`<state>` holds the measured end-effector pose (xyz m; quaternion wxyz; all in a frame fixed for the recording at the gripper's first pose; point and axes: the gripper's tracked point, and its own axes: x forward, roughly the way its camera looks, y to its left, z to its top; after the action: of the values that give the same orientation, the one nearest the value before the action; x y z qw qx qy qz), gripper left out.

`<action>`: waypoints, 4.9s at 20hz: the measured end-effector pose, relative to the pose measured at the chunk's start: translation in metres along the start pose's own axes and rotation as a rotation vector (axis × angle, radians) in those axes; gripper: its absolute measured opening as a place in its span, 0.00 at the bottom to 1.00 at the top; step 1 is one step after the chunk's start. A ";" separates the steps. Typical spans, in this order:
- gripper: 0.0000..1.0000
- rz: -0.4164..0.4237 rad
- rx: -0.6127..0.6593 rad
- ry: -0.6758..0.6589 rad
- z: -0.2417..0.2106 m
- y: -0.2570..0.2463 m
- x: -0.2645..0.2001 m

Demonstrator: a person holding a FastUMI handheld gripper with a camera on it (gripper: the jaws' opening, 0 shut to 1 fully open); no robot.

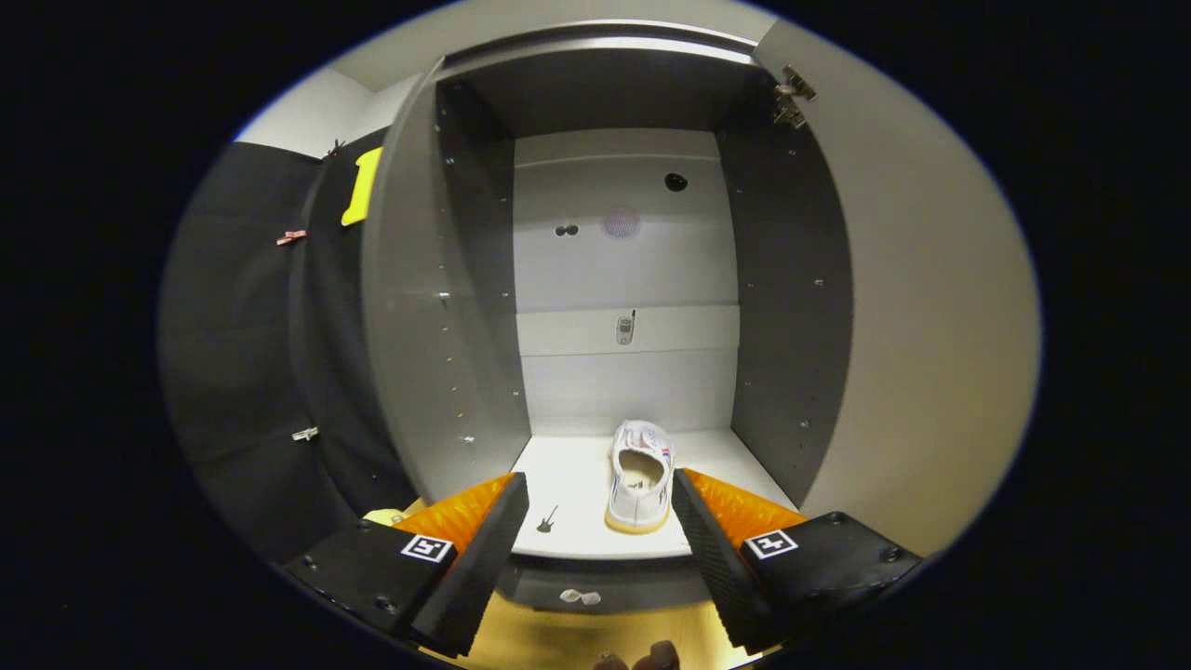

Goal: Open the shoe cabinet door, grab the shoes and put them into the shoe cabinet, then close the shoe cabinet door.

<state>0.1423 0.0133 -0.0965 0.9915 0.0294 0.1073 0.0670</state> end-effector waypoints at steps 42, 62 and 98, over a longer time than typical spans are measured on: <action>0.98 0.016 0.095 -0.067 0.019 -0.271 -0.253; 0.98 0.049 0.105 -0.072 0.010 -0.144 -0.212; 0.98 0.151 -0.110 -0.133 0.022 0.040 -0.181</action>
<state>-0.0329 0.0270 -0.0346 0.9887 -0.0126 0.0351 0.1451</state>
